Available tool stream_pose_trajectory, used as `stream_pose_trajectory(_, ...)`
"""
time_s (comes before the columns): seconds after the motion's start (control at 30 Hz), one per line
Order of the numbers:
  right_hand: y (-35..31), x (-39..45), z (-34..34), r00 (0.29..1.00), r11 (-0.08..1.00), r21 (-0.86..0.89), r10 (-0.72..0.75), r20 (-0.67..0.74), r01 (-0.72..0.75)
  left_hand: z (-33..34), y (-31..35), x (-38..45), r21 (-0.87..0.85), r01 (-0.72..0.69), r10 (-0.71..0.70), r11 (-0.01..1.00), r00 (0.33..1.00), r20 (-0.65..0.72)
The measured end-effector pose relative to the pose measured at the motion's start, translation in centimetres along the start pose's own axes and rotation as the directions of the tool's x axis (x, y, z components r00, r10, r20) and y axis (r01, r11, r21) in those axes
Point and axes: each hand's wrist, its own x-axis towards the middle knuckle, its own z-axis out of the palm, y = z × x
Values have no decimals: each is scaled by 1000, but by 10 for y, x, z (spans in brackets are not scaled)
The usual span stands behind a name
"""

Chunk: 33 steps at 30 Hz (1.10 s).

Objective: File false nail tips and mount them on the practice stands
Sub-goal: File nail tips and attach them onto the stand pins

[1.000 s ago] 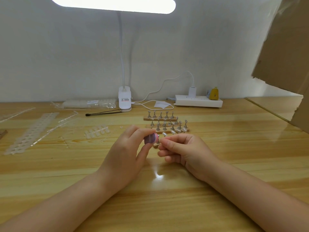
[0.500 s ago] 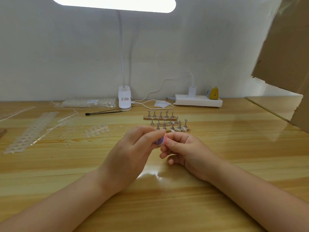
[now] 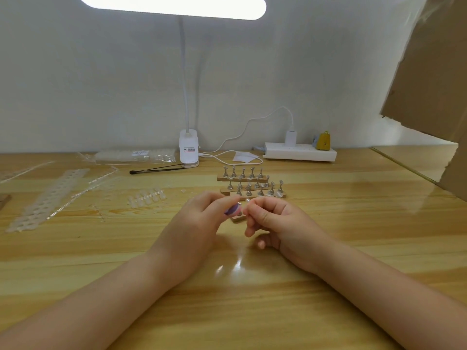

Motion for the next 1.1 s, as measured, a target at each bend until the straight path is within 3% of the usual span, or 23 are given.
stream_pose_trajectory(0.1, 1, 0, 0, 1000, 1000, -11, 0, -1, 0, -1, 6, 3, 18, -128, 129, 992, 983, -130)
stream_pose_trajectory(0.17, 1, 1, 0, 1000, 1000, -19, 10, 13, -10, 1, 9, 2, 24, -169, 171, 985, 982, -82)
stream_pose_trajectory(0.3, -3, 0, -2, 997, 999, 9, 45, 58, -46, -4, 2, 1, 144, -50, 53, 988, 998, -18)
stream_pose_trajectory(0.43, -2, 1, -3, 993, 999, 22, 47, 110, -49, -3, 10, 4, 152, -221, 244, 963, 957, -157)
stream_pose_trajectory(0.5, -1, 1, -5, 990, 999, 2, 45, 137, -45, 0, 15, 3, 174, -301, 324, 938, 938, -122)
stream_pose_trajectory(0.67, -3, 2, -6, 988, 997, 47, 54, 147, -62, -4, 0, 2, 300, -155, 193, 941, 976, -101)
stream_pose_trajectory(0.77, -3, 1, -6, 983, 998, 25, 49, 178, -54, -3, 3, 2, 283, -313, 363, 906, 921, -143)
stream_pose_trajectory(0.83, -5, 0, -7, 975, 999, -3, 54, 214, -55, 1, 8, 1, 313, -411, 455, 856, 887, -82)
stream_pose_trajectory(0.9, -6, -1, -8, 971, 998, 10, 57, 231, -60, 0, 4, 1, 367, -374, 421, 852, 906, -54)
stream_pose_trajectory(1.0, -5, 0, -9, 973, 997, 43, 55, 226, -66, -6, -4, 4, 362, -260, 326, 895, 936, -135)
stream_pose_trajectory(1.1, -4, 1, -9, 965, 999, 19, 41, 260, -48, -3, 4, 3, 310, -405, 454, 860, 885, -105)
